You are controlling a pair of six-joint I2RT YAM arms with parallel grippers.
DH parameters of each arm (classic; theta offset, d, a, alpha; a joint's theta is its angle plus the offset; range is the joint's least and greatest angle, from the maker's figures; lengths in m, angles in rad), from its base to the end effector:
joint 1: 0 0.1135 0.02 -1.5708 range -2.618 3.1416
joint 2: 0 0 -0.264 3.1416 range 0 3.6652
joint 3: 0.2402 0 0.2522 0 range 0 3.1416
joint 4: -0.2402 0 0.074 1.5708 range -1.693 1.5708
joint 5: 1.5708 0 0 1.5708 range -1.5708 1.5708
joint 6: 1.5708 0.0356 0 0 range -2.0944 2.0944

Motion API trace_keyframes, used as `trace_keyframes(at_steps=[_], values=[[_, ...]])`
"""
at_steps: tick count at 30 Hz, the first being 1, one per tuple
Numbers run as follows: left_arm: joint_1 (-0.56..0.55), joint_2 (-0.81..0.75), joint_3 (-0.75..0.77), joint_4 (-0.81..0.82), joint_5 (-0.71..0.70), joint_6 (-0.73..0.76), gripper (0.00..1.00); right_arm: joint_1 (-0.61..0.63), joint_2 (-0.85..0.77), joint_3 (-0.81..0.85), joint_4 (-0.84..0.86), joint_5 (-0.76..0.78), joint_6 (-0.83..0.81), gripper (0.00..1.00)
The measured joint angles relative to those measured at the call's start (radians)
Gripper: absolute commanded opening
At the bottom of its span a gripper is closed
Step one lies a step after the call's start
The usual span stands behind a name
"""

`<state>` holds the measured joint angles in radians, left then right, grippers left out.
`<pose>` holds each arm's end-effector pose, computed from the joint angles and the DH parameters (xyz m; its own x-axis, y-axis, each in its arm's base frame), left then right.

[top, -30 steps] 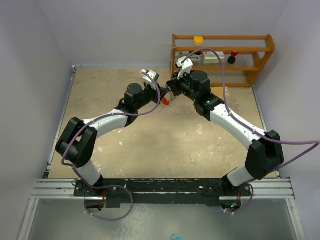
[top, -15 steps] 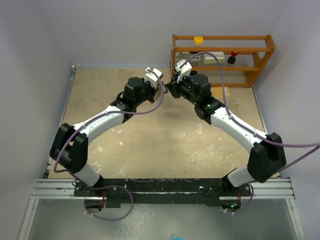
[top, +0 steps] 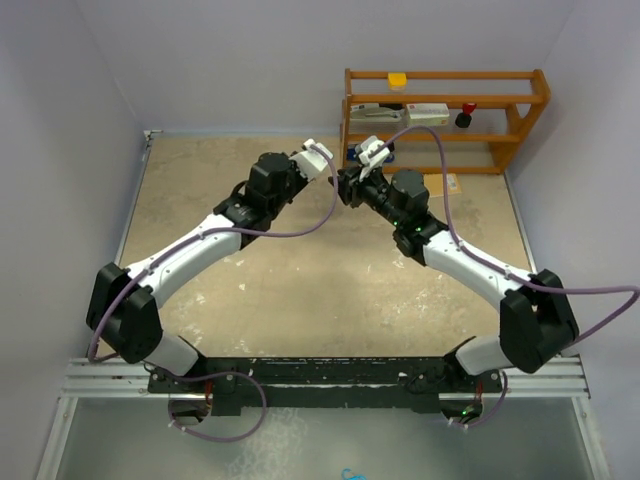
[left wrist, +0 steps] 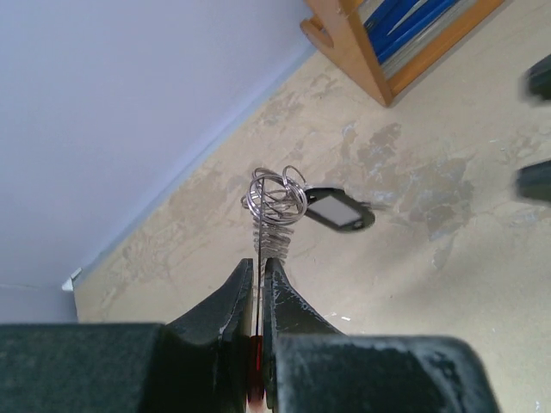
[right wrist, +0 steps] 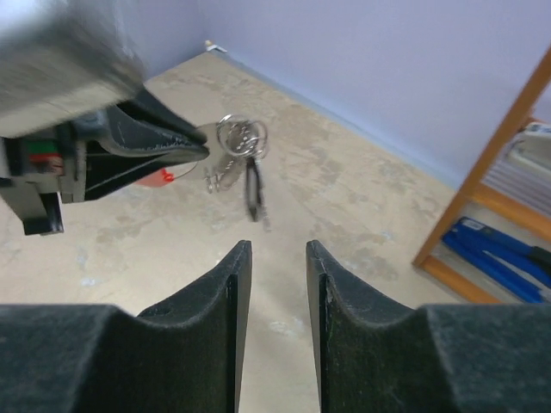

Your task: Remove the keys from the keyring

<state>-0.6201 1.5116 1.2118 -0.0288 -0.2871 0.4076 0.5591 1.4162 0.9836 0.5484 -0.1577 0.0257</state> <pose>0.2976 -0.2001 0.3271 -0.1066 0.5433 -0.8327 0.4155 0.7852 0.4591 0.2813 0.1826 0.3387 0.0811 0.0807 -0.9934 -0.6584 0.7527 0.0074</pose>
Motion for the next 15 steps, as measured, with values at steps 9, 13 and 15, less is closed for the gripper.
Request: trace_keyframes(at_steps=[9,13,15], values=[[-0.075,-0.074,0.008,-0.042,0.003,0.060,0.00,0.000,0.085,-0.055,0.175,-0.130,0.063,0.43],[-0.077,-0.090,0.008,-0.049,0.011,0.066,0.00,0.000,0.085,-0.060,0.237,-0.164,0.064,0.45],[-0.077,-0.098,0.008,-0.053,0.019,0.068,0.00,0.000,0.083,-0.073,0.278,-0.175,0.063,0.46]])
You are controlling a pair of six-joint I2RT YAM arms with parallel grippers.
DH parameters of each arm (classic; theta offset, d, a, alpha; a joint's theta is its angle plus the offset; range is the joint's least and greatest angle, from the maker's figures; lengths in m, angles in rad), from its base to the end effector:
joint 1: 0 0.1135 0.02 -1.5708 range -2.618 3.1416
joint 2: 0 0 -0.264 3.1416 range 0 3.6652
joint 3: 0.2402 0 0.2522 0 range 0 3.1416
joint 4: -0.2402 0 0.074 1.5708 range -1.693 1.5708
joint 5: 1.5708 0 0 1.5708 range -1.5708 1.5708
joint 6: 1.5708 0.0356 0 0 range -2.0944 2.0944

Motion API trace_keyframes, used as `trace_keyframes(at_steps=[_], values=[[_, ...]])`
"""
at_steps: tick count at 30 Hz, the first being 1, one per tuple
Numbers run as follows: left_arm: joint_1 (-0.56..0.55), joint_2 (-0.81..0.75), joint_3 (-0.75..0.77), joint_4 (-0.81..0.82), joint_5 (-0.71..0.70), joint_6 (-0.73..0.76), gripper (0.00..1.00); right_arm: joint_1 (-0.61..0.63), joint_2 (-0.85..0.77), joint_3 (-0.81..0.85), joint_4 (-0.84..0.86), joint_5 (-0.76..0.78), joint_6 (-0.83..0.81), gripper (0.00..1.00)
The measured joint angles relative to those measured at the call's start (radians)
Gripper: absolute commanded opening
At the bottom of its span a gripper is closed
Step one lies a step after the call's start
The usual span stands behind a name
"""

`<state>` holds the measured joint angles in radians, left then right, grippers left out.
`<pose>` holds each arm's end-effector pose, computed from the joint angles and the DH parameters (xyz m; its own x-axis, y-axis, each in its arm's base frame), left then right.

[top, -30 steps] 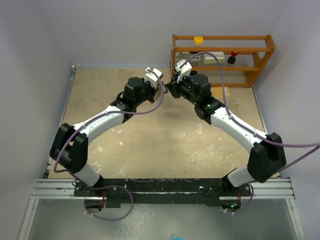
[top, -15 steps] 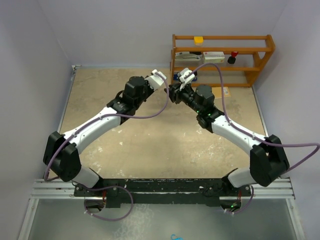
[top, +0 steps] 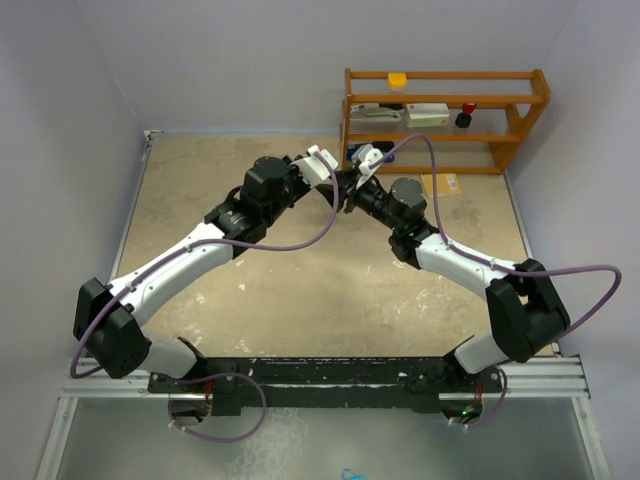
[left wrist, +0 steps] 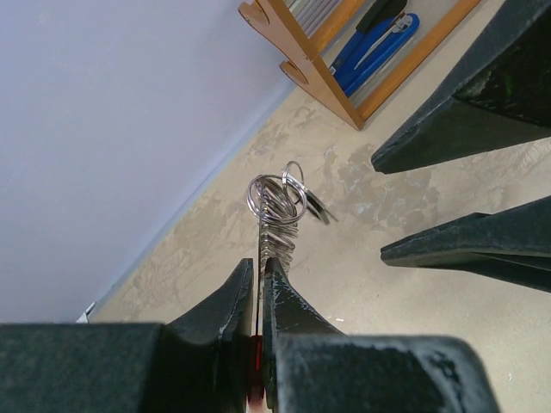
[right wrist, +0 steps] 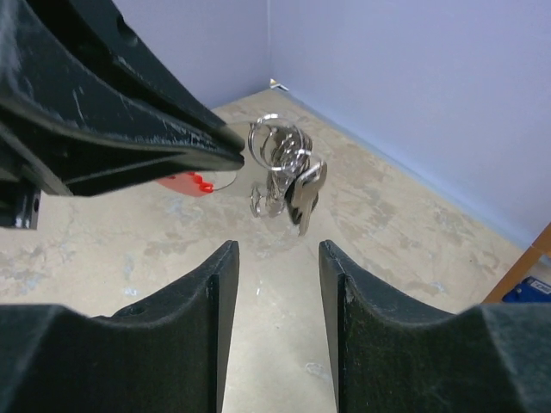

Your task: Remove the keys from the keyring

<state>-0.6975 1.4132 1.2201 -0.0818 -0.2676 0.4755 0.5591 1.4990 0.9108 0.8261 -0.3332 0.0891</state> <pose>0.2626 -0.2078 0.3567 0.0093 0.5682 -0.8228 0.4726 0.7227 0.5044 0.2844 0.1917 0.3162 0.1304 0.1808 -0.9748 -0.7854 0.6189 0.0097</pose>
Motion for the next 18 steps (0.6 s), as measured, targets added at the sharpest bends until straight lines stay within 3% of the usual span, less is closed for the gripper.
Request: trace_keyframes(at_steps=[18], values=[[-0.014,-0.101,-0.007,0.008,0.094,-0.012,0.00,0.000,0.000,-0.036,0.072,-0.026,-0.003,0.47]])
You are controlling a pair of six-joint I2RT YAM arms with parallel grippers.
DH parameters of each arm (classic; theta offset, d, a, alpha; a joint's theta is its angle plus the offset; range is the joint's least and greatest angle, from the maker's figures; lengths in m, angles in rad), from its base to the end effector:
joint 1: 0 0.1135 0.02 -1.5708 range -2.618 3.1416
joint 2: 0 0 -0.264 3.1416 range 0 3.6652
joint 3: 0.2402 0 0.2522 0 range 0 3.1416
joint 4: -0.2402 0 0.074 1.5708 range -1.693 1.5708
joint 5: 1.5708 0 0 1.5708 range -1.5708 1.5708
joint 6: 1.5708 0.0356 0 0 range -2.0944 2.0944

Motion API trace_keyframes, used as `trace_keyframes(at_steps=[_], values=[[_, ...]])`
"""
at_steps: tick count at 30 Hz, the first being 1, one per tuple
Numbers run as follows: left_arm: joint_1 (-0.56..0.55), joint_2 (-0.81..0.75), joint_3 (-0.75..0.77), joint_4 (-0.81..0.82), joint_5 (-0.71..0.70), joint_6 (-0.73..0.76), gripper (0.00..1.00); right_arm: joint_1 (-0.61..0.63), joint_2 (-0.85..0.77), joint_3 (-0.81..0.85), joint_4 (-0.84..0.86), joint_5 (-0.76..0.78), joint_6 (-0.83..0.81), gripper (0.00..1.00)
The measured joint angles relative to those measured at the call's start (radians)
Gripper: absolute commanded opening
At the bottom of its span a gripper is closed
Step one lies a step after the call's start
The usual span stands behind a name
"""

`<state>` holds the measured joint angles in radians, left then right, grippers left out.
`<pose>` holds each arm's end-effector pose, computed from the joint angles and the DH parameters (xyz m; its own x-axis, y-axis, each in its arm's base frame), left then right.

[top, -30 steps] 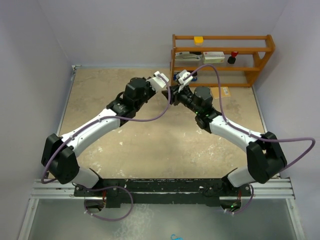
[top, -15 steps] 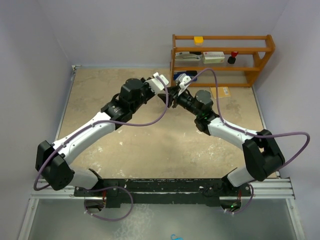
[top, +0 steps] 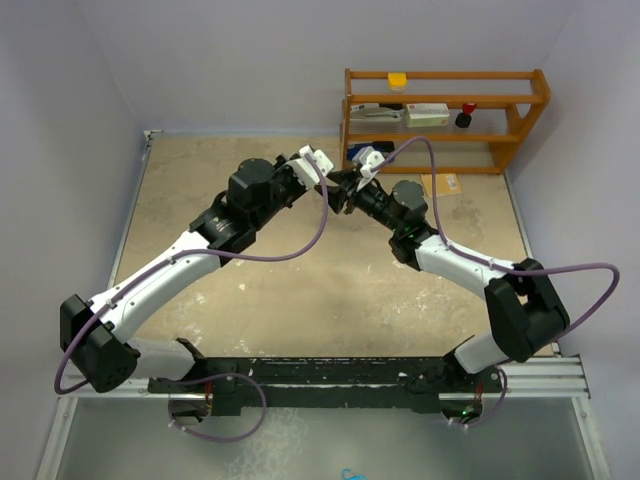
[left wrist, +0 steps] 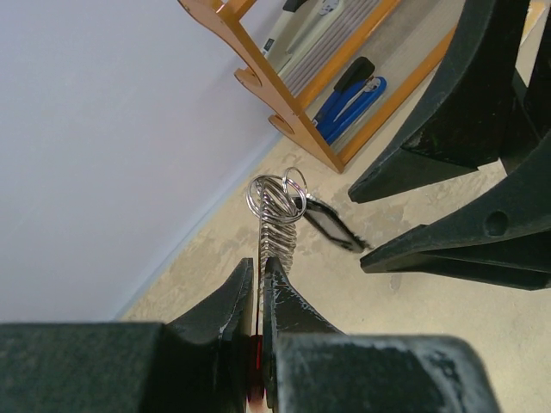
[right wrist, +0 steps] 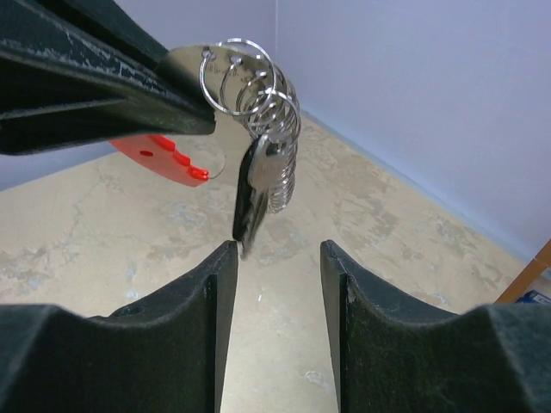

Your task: Remove the keys from the keyring

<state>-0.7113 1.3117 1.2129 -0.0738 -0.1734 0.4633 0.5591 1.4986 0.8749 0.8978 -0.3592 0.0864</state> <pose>0.2385 -0.1974 0.3855 0.1135 0.4833 -0.8680 0.5182 0.7166 0.4668 0.2800 0.1900 0.3115 0.1610 0.1960 -0.9673 -0.8003 0.5995 -0.0117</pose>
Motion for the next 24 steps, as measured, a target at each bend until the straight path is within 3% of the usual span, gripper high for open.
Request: trace_keyframes(at_steps=[24], values=[[-0.025,-0.001,-0.018,0.004,0.014,-0.011,0.00,0.000,0.050,0.077,0.001,-0.025,0.000,0.47]])
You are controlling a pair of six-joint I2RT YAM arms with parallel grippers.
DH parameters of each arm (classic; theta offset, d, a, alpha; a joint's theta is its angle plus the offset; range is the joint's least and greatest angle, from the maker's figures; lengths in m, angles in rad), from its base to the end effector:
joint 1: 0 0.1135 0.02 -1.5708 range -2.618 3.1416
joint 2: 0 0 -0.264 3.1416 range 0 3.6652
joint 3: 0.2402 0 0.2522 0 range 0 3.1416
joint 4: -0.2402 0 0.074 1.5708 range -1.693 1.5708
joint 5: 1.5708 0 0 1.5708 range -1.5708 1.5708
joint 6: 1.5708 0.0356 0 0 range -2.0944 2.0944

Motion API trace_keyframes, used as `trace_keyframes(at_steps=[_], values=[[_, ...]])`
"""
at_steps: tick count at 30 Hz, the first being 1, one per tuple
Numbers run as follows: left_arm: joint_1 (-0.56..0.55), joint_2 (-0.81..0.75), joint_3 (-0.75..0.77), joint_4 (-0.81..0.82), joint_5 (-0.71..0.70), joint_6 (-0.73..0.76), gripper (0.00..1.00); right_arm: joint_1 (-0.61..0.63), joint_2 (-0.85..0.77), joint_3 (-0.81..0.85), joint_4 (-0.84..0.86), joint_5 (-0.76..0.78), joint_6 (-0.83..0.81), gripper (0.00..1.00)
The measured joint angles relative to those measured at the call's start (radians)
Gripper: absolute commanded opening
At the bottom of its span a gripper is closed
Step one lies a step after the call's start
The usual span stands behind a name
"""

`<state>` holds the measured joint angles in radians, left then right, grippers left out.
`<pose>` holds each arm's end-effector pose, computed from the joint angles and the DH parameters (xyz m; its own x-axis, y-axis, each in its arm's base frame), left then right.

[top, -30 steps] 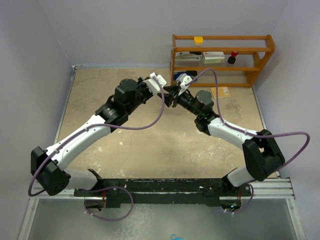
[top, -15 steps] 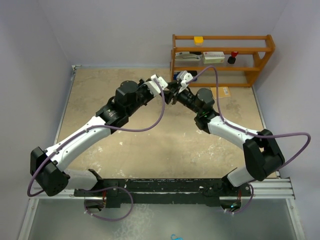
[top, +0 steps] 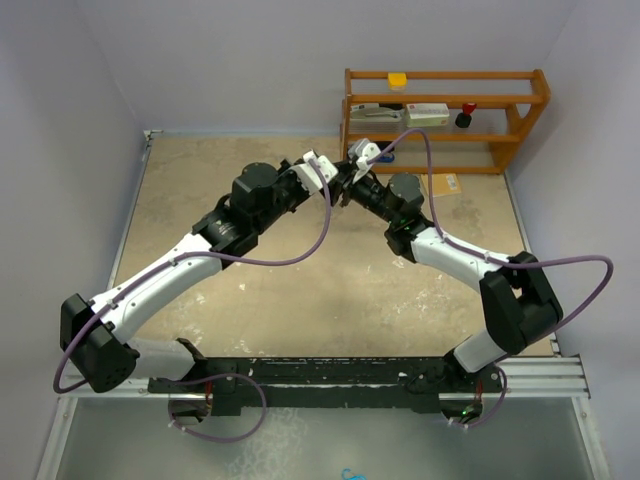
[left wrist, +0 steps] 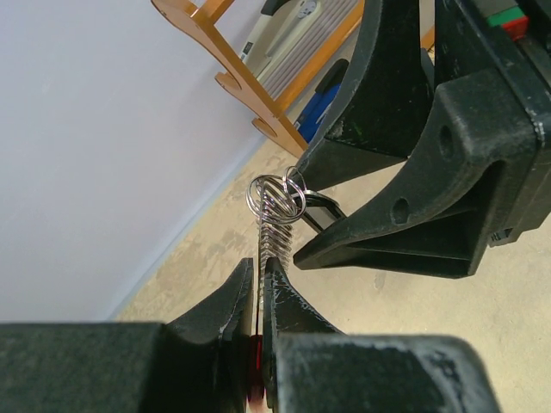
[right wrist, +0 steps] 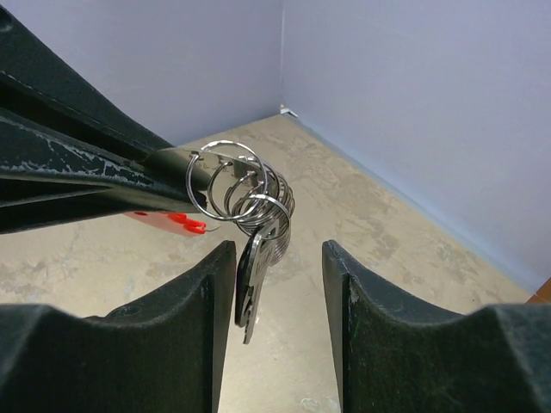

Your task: Remove the keys from the keyring

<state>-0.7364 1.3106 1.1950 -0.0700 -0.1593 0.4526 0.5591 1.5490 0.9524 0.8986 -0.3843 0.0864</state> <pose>0.2332 -0.2038 0.3798 0.1165 0.4771 -0.8711 0.5523 0.6978 0.4561 0.2920 0.1984 0.3213 0.1826 0.2086 -0.9608 -0.8140 0.5802 -0.0287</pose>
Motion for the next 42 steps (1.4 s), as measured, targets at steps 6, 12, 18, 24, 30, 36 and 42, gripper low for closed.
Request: trace_keyframes(at_steps=[6,12,18,24,30,36,42], values=[[0.000,-0.002,-0.012,0.000,-0.001,-0.001,0.00,0.000,0.000,0.012,-0.004,0.001,0.000,0.47],[0.000,-0.002,-0.014,0.001,-0.001,-0.001,0.00,0.000,0.000,0.013,-0.013,0.002,-0.005,0.45],[0.000,-0.002,-0.014,0.001,-0.002,0.000,0.00,0.000,0.000,0.013,-0.034,0.008,-0.011,0.43],[0.000,-0.002,-0.014,0.001,-0.002,0.000,0.00,0.000,-0.010,0.013,-0.042,0.026,-0.021,0.40],[0.000,-0.002,-0.014,0.001,-0.005,0.000,0.00,0.000,-0.032,0.013,-0.047,0.028,-0.031,0.22],[0.000,-0.002,-0.014,0.001,-0.013,0.000,0.00,0.000,-0.043,0.013,-0.064,0.029,-0.042,0.00],[-0.004,-0.002,-0.014,0.002,-0.032,0.000,0.00,0.000,-0.055,0.013,-0.108,0.031,-0.053,0.00]])
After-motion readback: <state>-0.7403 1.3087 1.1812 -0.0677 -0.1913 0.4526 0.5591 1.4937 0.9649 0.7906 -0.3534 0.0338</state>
